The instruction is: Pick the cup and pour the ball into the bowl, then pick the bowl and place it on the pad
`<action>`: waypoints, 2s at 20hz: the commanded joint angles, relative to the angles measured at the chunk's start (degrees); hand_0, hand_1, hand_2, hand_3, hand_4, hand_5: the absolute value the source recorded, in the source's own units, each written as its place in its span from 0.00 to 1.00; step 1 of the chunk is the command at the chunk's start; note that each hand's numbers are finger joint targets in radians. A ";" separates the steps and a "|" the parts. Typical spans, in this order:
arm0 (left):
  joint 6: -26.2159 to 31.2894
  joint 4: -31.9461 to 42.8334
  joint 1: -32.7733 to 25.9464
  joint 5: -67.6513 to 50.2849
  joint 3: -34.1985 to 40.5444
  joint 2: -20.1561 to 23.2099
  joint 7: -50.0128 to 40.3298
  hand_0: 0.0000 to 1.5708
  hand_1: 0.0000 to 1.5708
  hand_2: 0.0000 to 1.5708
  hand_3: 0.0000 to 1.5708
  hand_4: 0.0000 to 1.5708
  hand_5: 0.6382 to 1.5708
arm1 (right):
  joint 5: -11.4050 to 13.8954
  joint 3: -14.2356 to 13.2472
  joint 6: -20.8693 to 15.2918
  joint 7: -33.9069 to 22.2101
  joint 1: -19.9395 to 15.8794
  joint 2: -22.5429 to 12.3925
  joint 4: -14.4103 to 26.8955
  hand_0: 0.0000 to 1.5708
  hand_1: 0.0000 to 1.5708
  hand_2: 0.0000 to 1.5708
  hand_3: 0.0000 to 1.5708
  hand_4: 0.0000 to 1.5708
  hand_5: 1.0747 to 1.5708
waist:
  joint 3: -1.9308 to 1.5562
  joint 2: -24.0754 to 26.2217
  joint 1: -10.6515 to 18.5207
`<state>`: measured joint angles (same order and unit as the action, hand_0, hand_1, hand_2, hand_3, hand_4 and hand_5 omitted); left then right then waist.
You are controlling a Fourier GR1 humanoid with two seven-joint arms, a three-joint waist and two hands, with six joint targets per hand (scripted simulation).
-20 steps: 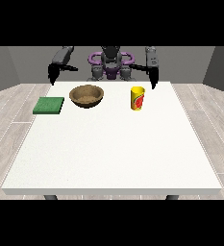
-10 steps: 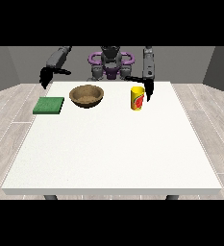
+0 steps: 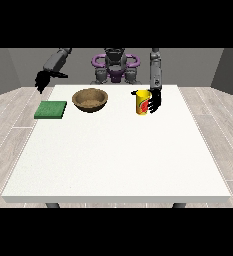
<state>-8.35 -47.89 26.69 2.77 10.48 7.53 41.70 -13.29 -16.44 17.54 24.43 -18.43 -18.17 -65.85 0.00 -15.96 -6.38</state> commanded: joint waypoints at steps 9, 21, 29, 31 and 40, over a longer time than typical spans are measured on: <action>-21.18 9.41 4.94 9.61 0.05 -1.45 4.34 0.86 0.86 1.00 1.00 0.56 0.93 | -2.28 -2.42 2.21 -2.67 -3.34 -4.98 -0.68 0.00 0.00 0.00 0.00 0.00 0.97 | 0.03 -3.56 -4.78; -24.01 3.02 6.60 32.43 -19.74 -2.63 -27.04 0.89 0.89 1.00 1.00 0.71 1.00 | -0.14 -5.75 3.98 -1.25 2.86 -8.87 18.94 0.00 0.00 0.09 0.00 0.00 0.98 | -0.15 19.67 7.27; -23.59 2.07 11.73 45.82 -25.10 -3.61 -40.22 0.86 0.86 1.00 1.00 0.67 1.00 | 0.74 -5.68 4.49 3.20 4.12 -7.94 23.01 0.00 0.00 0.12 0.00 0.00 0.97 | -0.04 18.12 7.87; -22.57 -1.23 9.37 48.11 -26.14 -5.41 -43.17 0.86 0.86 1.00 1.00 0.67 1.00 | 0.63 -6.34 4.31 4.82 4.11 -8.40 24.60 0.00 0.00 0.00 0.00 0.00 0.97 | -0.03 18.77 9.05; -19.25 -0.38 15.54 60.04 -35.66 -7.49 -58.42 0.43 0.43 1.00 0.98 0.57 1.00 | 1.24 -4.35 5.05 0.31 -1.87 -9.31 24.95 0.00 0.00 0.00 0.00 0.00 0.96 | 0.00 19.44 4.65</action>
<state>-29.91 -48.81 40.29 59.20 -22.61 0.54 -10.76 -12.27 -22.43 22.25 28.58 -17.63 -27.74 -39.66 -0.06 1.87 0.89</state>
